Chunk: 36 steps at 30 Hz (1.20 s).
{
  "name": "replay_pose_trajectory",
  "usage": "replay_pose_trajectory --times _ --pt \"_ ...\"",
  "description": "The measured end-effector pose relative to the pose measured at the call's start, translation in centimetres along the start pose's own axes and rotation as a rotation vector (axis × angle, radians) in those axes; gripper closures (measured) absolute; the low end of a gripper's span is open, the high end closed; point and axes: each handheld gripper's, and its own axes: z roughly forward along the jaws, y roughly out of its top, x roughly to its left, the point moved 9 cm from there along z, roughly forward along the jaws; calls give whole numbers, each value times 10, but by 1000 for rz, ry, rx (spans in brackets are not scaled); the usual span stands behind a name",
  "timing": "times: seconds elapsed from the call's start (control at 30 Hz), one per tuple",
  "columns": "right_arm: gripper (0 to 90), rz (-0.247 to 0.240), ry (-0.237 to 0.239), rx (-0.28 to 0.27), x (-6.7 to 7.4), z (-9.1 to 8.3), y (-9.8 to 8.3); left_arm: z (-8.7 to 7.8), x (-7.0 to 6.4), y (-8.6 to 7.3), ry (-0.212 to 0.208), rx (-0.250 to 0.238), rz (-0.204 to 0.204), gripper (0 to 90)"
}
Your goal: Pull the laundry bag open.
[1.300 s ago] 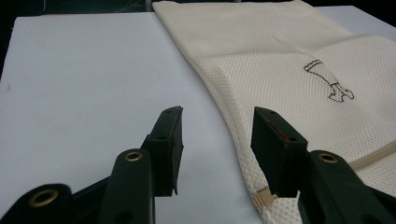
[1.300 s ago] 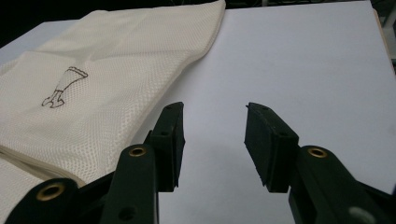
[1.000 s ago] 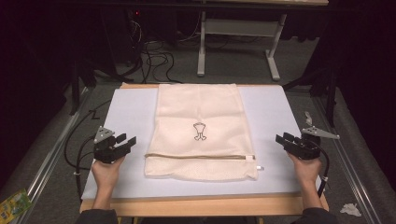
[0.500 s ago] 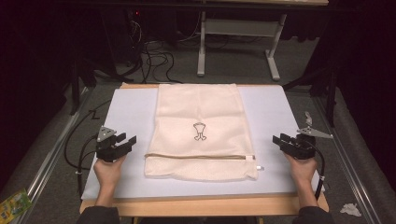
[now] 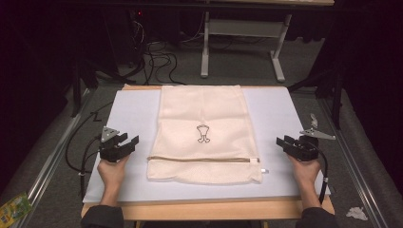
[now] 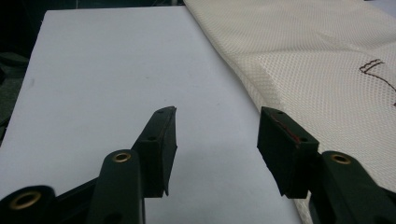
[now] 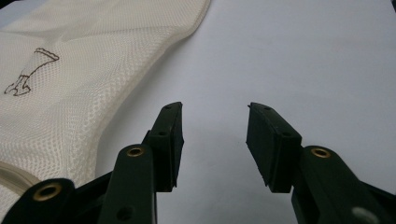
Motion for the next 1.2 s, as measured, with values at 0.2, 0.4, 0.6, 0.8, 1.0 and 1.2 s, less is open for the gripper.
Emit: replay_pose_trajectory --times 0.2,0.4,0.6,0.8,1.0,1.2 --pt "568 16 -12 17 -2 4 -3 5 4 -5 5 11 -9 458" --pt "565 19 -27 -1 -3 6 0 7 9 -6 15 0 -19 454" --pt "563 -5 -40 -4 -2 10 0 9 12 -5 29 -12 -26 452" --pt "560 -12 -51 -1 -2 14 -2 11 15 -8 42 -4 -22 450" --pt "556 -26 -64 1 -2 15 -3 13 20 -12 53 -3 -34 446" --pt "556 -39 -76 12 -1 19 -5 13 23 -15 62 -9 -41 444"
